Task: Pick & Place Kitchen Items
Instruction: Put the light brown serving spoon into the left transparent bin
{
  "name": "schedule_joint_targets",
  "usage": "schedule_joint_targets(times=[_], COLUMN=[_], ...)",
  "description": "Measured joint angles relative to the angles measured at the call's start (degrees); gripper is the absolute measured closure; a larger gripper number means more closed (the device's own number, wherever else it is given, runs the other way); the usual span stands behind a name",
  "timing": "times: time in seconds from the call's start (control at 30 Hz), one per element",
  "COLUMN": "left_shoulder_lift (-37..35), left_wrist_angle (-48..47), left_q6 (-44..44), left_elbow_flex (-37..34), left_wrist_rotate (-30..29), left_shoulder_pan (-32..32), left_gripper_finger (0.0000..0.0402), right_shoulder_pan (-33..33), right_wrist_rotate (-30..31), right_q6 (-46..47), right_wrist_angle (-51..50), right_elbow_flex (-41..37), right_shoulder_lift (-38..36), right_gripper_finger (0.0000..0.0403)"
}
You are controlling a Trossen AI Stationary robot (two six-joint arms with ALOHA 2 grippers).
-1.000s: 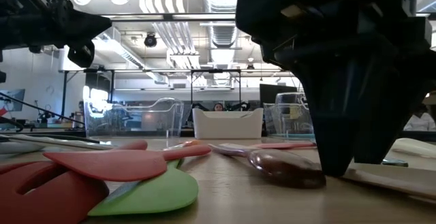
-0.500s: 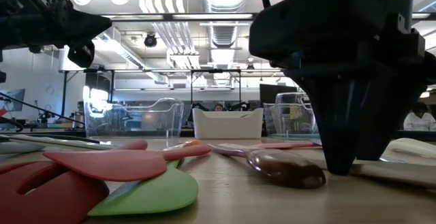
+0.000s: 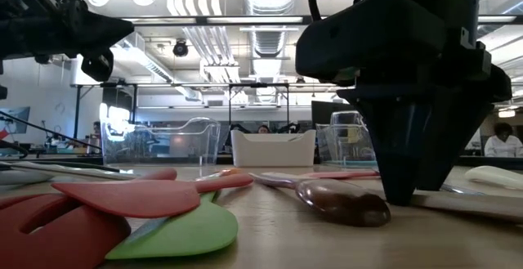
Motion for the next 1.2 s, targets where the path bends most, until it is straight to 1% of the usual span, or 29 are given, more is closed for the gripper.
schedule_joint_targets(times=[0.13,0.33,0.4,0.7,0.97,1.2], left_shoulder_lift=[0.0,0.0,0.0,0.02,0.02,0.02], left_wrist_angle=[0.0,0.0,0.0,0.0,0.29,0.47], left_q6=[-0.06,-0.96,-0.96,-0.99,-1.03,-1.07], left_elbow_flex=[0.0,0.0,0.0,0.0,0.0,0.0], left_wrist_rotate=[0.0,0.04,0.04,0.04,0.02,0.02], left_shoulder_pan=[0.0,0.0,0.0,0.0,0.0,-0.01], left_gripper_finger=[0.0376,0.0376,0.0376,0.0376,0.0376,0.0376], right_shoulder_pan=[0.0,0.0,0.0,-0.04,-0.02,0.24], right_wrist_rotate=[-0.02,-0.27,-0.79,-2.66,-2.82,-2.19], right_q6=[-0.58,-0.77,-1.03,-0.81,-1.06,-0.73], right_wrist_angle=[0.5,0.57,0.59,0.4,-5.92,-10.76], right_elbow_flex=[0.0,0.0,0.0,0.39,4.23,5.09], right_shoulder_lift=[0.0,0.0,0.0,-0.04,-0.74,-1.18], right_gripper_finger=[0.0244,0.032,0.034,0.0341,0.0341,0.0341])
